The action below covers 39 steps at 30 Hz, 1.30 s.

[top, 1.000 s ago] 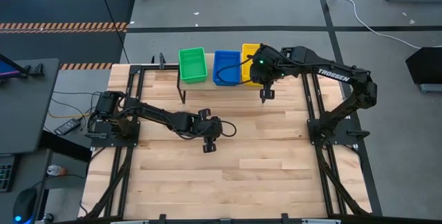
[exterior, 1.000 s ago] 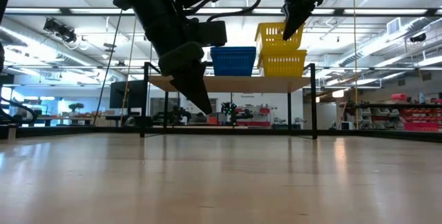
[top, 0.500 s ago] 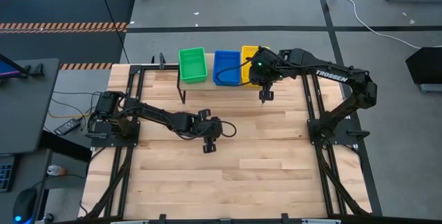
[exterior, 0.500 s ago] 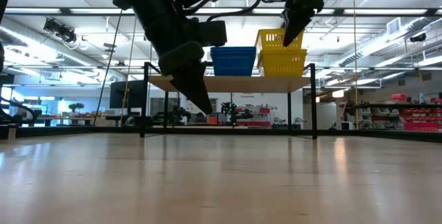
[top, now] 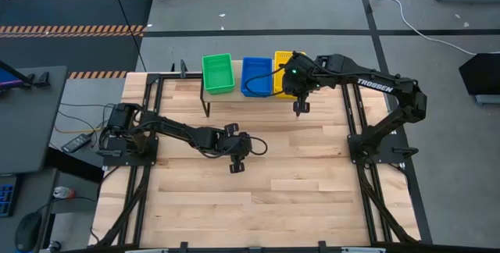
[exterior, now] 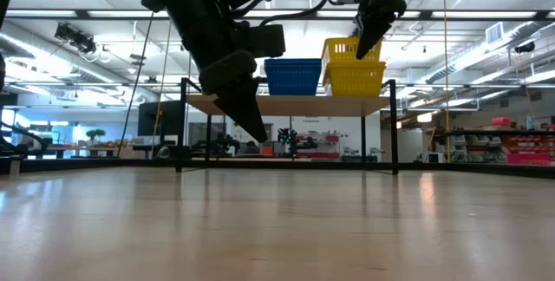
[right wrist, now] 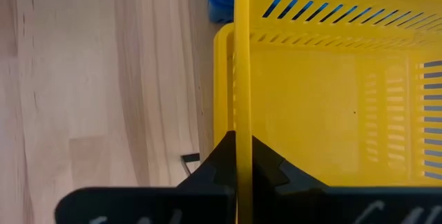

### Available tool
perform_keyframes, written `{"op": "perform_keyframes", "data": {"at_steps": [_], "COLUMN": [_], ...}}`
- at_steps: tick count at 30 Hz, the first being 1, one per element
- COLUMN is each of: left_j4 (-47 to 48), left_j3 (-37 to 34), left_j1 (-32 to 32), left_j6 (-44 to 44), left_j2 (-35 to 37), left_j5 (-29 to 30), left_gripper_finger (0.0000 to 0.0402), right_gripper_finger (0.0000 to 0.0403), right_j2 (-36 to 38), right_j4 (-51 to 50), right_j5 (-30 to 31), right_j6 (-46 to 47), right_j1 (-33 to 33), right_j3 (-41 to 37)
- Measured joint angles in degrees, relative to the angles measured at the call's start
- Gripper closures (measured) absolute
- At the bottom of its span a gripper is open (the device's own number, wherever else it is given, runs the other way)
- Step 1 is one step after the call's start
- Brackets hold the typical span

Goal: Stack baskets on shelf by color
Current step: Stack the yellow bin on top of the yellow bin on the shelf

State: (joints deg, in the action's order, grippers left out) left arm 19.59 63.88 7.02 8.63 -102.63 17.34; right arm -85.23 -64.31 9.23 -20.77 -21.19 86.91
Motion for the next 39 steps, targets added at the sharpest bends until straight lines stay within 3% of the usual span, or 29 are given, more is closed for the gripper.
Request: {"op": "perform_keyframes", "data": {"at_steps": [39], "left_j4": [-3.5], "left_j3": [0.0], "left_j1": [1.4], "left_j6": [0.6], "left_j2": [-0.5], "left_j5": [0.6], "left_gripper_finger": [0.0269], "right_gripper_finger": [0.0378], "right_j2": [0.0], "right_j4": [-1.7], "right_j5": [-1.9], "right_j6": [0.3], "right_j1": [0.0], "right_j3": [0.0]}}
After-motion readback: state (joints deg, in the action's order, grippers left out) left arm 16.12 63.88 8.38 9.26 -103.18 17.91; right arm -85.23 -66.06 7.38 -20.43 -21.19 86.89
